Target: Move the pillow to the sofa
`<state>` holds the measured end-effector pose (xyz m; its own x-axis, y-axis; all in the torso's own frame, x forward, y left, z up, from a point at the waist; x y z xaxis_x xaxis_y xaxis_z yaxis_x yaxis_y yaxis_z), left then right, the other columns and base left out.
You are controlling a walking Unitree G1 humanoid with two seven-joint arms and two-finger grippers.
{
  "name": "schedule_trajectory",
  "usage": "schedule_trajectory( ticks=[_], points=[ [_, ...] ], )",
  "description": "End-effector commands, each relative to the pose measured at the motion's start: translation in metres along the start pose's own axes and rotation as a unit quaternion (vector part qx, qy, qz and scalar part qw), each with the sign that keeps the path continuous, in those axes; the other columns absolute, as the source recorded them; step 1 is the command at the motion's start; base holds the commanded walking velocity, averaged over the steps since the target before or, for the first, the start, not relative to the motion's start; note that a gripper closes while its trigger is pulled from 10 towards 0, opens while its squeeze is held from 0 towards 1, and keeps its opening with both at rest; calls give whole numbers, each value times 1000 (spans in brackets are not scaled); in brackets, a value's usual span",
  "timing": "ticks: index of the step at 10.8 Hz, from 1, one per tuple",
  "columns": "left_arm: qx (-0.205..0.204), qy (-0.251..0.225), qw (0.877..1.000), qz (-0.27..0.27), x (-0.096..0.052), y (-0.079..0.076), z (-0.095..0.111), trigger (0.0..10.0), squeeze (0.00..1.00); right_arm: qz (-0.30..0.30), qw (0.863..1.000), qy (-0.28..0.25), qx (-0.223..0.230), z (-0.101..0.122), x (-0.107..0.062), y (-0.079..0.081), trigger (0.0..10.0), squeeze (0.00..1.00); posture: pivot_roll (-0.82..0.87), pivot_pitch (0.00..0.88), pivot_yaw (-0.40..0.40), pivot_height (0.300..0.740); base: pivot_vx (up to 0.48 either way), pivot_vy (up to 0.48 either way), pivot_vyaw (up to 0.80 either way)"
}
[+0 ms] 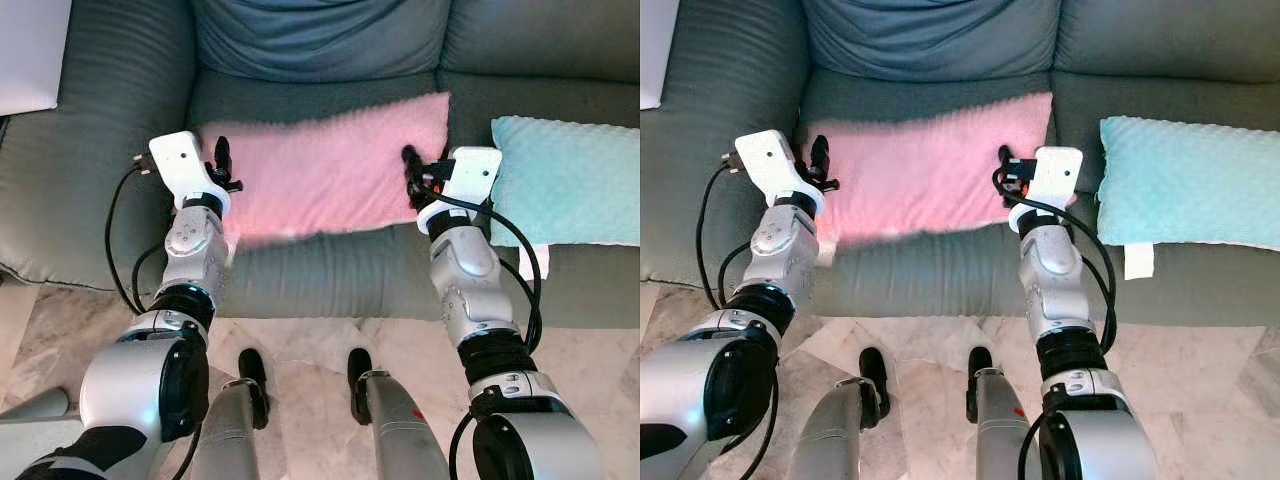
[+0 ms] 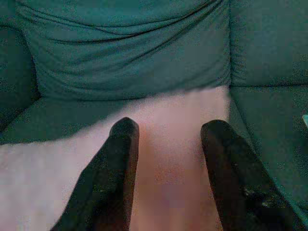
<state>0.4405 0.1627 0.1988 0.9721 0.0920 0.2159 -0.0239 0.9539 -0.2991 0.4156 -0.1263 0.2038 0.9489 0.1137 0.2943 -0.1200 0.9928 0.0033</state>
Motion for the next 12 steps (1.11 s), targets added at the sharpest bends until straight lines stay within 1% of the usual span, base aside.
schedule_trajectory(
  ticks=[1,3,5,6,7,8,9,10,11,12],
  points=[
    [-1,26,1000,6,-10,7,-19,10000,1000,-4,1000,10,4,-8,-4,-1,10000,1000,-213,572,-3,740,0,0,0],
    [-4,30,1000,7,-11,7,-22,10000,1000,-7,1000,10,8,-9,-3,-1,10000,1000,-211,570,-1,740,0,0,0],
    [-5,27,1000,6,-12,8,-22,10000,1000,-4,1000,10,12,-9,-4,3,10000,1000,-206,567,3,740,0,0,0],
    [-17,22,1000,2,-12,10,-20,10000,1000,-1,1000,9,13,-8,-4,3,10000,1000,-201,567,3,740,0,0,0],
    [-18,22,1000,-4,-13,11,-20,10000,1000,2,1000,10,13,-9,-5,4,10000,1000,-198,567,3,740,0,0,0],
    [-20,27,999,-19,-19,12,-26,10000,1000,12,1000,20,9,-13,-12,5,10000,1000,-185,565,3,740,0,0,0],
    [-10,35,999,-29,-30,21,-37,10000,1000,24,999,35,4,-21,-26,7,10000,1000,-182,562,1,740,0,0,0],
    [0,41,999,-28,-38,28,-44,10000,1000,31,999,44,2,-27,-35,8,10000,1000,-181,559,-2,740,0,0,0],
    [18,68,997,-24,-63,49,-63,10000,1000,51,997,66,4,-38,-61,14,10000,1000,-178,547,0,740,0,0,0],
    [22,77,996,-26,-70,53,-68,10000,1000,56,996,72,6,-40,-67,16,10000,1000,-175,540,0,740,0,0,0]
  ],
)
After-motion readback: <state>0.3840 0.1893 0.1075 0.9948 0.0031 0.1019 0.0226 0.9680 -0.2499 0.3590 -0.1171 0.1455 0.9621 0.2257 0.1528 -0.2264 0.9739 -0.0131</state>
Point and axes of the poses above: a point about 5 cm out from each wrist's last joint towards the gripper, its own x axis pointing out of the wrist towards the gripper, its own z axis along the axis of the wrist's last joint, y = z × x, the point moved 4 cm from there along x, pointing out of the wrist towards the gripper, and after that the axes turned 5 degrees about -x, right-handed, at the moved point
